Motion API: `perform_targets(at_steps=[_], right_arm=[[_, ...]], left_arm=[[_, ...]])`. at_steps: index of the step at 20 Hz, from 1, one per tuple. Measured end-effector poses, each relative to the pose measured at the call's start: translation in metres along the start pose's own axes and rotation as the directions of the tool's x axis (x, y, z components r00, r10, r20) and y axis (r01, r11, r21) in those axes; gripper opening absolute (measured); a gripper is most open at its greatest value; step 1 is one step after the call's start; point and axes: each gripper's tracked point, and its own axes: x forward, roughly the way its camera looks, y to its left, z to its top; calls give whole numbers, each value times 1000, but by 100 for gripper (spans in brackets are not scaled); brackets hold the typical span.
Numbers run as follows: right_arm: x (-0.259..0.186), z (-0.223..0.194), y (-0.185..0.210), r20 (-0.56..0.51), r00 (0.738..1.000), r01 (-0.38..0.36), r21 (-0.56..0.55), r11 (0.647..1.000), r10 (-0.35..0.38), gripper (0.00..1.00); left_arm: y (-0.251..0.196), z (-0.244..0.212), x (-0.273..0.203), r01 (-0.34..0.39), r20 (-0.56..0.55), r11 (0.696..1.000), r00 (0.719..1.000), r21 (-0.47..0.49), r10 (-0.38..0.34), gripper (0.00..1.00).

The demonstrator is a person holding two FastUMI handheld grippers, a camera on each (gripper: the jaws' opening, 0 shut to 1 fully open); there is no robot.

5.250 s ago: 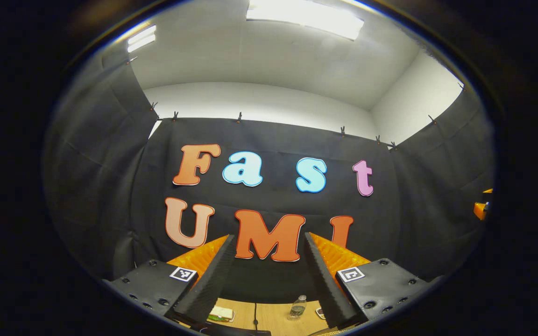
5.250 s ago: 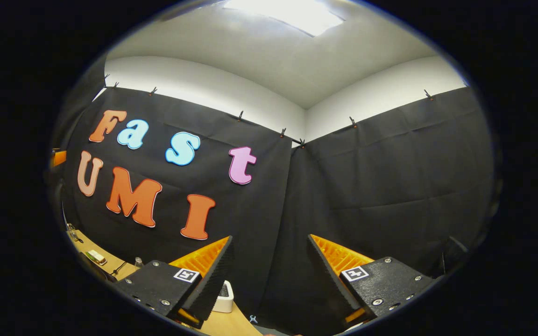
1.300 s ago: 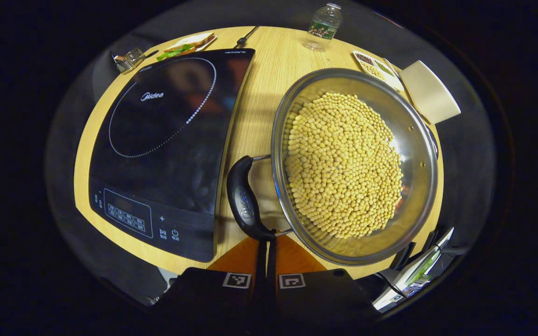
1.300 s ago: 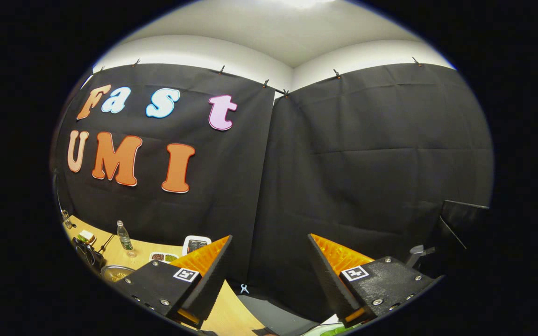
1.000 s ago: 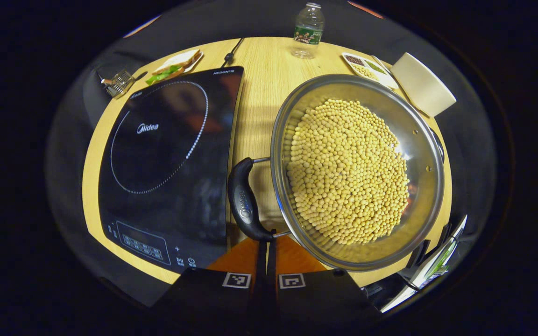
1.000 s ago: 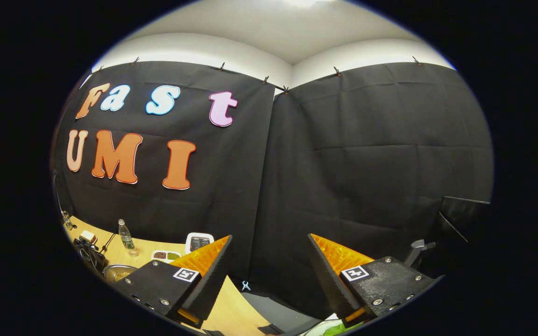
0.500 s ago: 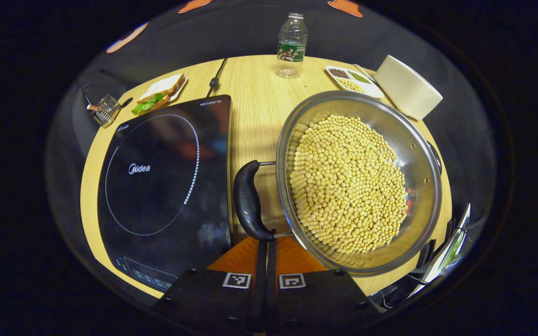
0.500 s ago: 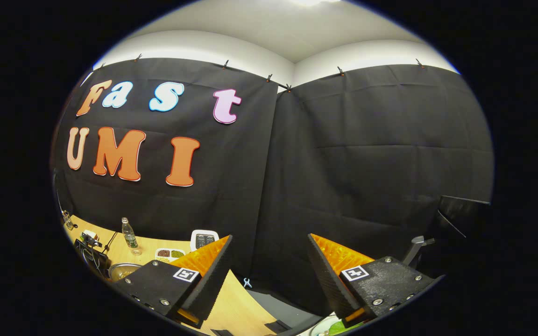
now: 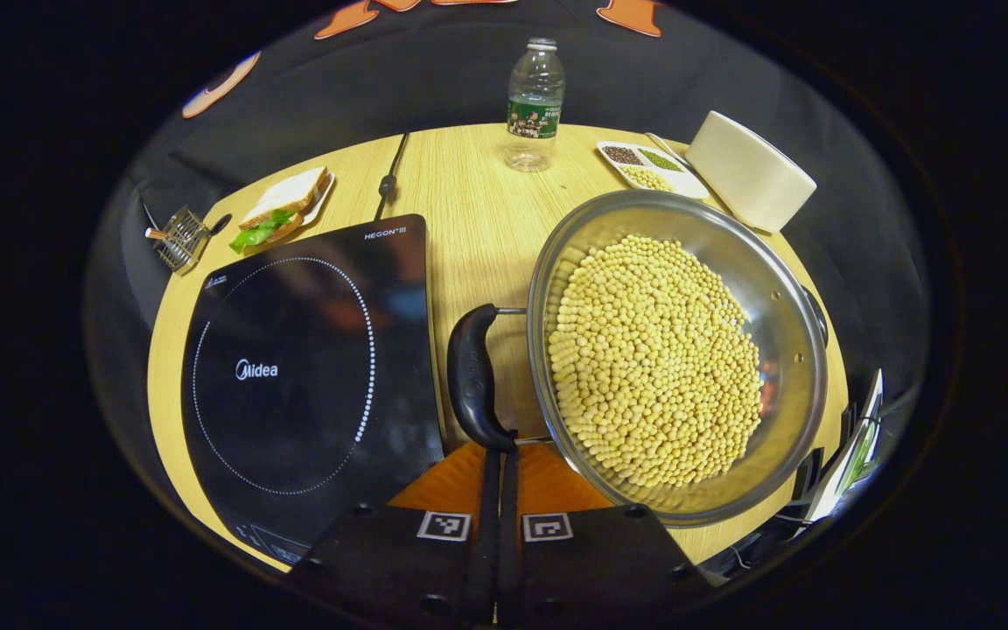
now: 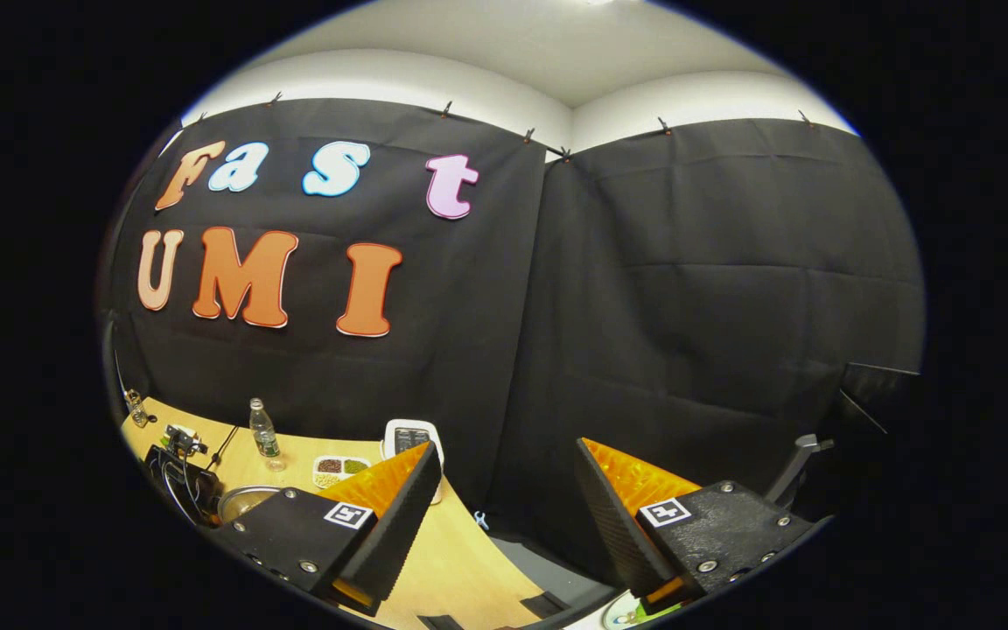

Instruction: First push the handle of the pot to place it horizontally, then grasp the pot with both hands and set it on the induction cooktop.

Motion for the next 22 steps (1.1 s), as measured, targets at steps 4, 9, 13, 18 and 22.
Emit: perform_targets(at_steps=[4, 9, 13, 18, 22], right_arm=[[12, -27, 33, -73, 995, -64, 24, 998, 65, 95], [33, -60, 76, -164, 974, -147, 51, 988, 154, 95], [47, -96, 114, -257, 936, -235, 48, 971, 239, 96], [58, -137, 159, -366, 868, -339, 57, 939, 335, 96], [66, -174, 188, -459, 800, -405, 63, 912, 387, 96]], left_arm=[[-1, 3, -13, 44, 38, 999, 998, 28, -45, 8], [11, 14, -36, 84, 102, 996, 992, -37, -80, 14], [13, 34, -48, 120, 147, 992, 983, -49, -111, 6], [-5, 45, -48, 183, 151, 982, 973, -36, -176, 77], [-8, 47, -29, 179, 119, 982, 978, -54, -172, 95]])
